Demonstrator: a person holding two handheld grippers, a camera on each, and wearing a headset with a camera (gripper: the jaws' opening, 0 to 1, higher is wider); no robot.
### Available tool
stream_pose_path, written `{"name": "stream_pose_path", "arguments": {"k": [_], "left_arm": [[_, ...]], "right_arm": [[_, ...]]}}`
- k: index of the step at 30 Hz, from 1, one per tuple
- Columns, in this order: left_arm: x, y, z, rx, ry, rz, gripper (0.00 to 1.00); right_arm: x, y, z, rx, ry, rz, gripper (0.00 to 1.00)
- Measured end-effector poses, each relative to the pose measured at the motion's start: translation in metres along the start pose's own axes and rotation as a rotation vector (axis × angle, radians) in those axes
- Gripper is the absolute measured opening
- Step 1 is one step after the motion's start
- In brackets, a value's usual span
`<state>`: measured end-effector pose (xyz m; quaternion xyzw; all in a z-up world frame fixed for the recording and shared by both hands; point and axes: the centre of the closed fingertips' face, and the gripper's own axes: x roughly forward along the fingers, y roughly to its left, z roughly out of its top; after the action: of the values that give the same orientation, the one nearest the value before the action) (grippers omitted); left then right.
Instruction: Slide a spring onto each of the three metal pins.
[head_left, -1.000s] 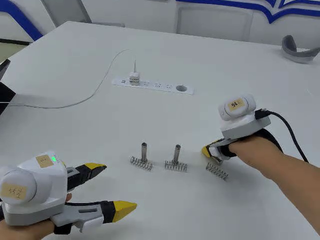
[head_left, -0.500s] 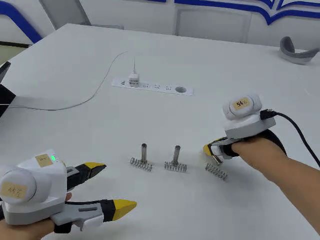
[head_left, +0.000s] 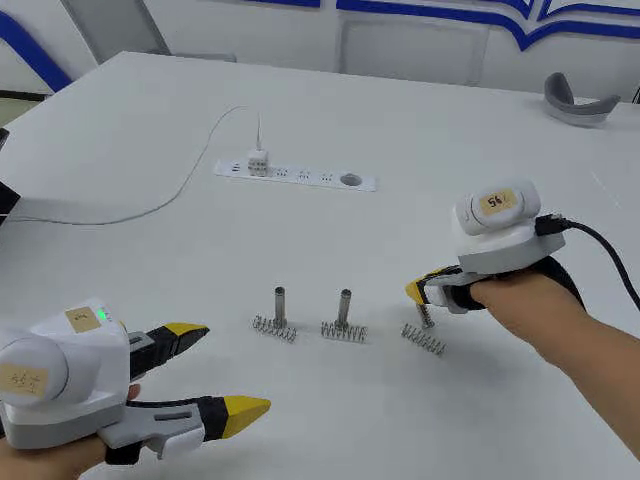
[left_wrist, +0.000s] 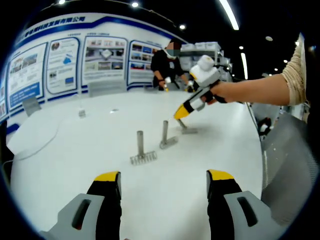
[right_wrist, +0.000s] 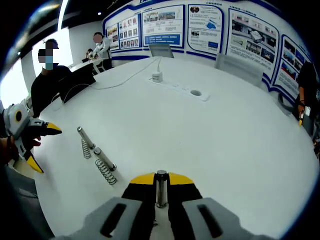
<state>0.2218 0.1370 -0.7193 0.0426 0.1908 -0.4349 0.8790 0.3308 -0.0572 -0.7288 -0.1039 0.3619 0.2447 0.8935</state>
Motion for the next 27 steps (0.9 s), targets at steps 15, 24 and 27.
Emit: {"name": "stream_pose_path", "arguments": {"k": [15,24,27], "left_arm": [[-0.001,-0.001,0.003,0.009,-0.003,-0.002,0.7],[-0.003,-0.002,0.004,0.013,-0.001,-0.002,0.7],[-0.003,-0.002,0.005,0.015,0.001,-0.002,0.7]], "right_arm": [[-0.012,0.009,0.001,-0.004,-0.06,0.009,0.09],[-0.021,0.011,-0.001,0.003,-0.079,0.011,0.09],[-0.021,0.012,-0.003,0.002,-0.078,0.014,0.09]]}}
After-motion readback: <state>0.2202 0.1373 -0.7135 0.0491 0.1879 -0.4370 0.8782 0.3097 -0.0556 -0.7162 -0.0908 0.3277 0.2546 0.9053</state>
